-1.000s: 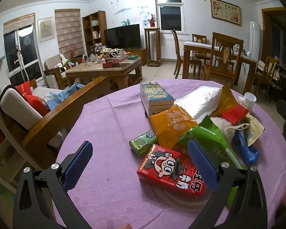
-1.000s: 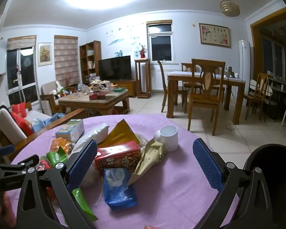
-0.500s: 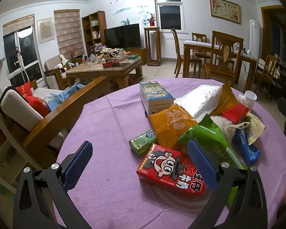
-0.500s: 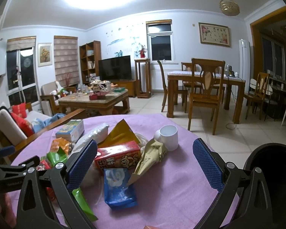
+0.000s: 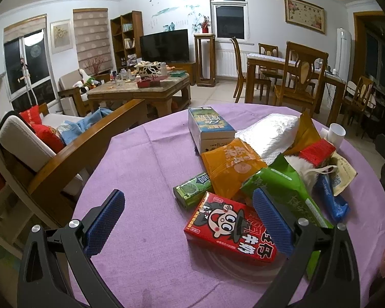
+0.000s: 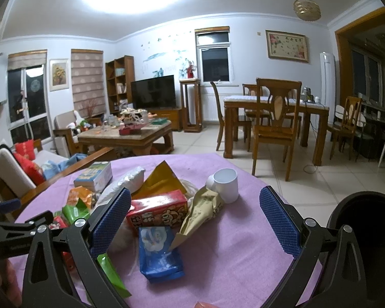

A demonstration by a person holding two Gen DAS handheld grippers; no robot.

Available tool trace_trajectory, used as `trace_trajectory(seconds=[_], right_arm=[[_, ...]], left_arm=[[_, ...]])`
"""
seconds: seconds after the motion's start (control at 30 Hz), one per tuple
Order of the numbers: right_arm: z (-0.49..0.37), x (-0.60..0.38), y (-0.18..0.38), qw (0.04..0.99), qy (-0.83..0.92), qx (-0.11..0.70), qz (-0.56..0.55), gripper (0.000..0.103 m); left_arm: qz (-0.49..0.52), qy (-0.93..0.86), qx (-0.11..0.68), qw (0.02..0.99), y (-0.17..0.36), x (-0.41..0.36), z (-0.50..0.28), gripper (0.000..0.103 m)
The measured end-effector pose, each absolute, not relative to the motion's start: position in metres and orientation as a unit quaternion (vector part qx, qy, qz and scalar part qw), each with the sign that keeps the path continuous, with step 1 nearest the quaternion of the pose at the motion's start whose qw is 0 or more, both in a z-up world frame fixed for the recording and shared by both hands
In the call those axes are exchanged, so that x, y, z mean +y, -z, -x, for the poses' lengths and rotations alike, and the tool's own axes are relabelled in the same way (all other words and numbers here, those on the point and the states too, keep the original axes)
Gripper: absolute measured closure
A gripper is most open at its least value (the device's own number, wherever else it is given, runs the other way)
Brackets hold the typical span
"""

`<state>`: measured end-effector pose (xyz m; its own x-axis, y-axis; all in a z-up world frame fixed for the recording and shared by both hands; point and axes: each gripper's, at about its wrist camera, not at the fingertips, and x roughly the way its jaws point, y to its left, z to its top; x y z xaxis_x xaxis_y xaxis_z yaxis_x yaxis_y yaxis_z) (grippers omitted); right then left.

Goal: Collect trash

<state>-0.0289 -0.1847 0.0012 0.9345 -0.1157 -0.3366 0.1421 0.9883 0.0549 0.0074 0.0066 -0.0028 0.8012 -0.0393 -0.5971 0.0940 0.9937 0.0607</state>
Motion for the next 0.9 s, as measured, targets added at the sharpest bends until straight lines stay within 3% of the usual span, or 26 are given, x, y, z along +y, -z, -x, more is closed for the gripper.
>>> trace_trajectory(seconds=[0.3,0.47,0.57,0.7,0.9], right_arm=[[0.028,-0.186,-0.001,0.983,0.063,0.171,-0.041,0.004],[0.012,-0.189,0.010,0.965,-0.004,0.257,-0.060,0.004],[0.021,-0.197,0.011,0.959,-0.058,0.262,-0.094,0.004],[0.032,-0.193,0.014,0.953,-0.101,0.270,-0.094,0.004],[0.040,-0.175,0.018,0.941,-0.148,0.297,-0.070,0.007]], left_arm=[[-0.045,0.036,0.311,0.949,0.002,0.008,-0.009,0.004],[0.005,0.102,0.313,0.944,-0.002,0.021,-0.014,0.004],[0.019,0.133,0.312,0.940,-0.022,0.032,-0.033,0.004],[0.003,0.152,0.360,0.920,-0.038,0.026,-0.092,0.004],[0.005,0.164,0.465,0.870,-0.004,-0.006,-0.185,0.004]])
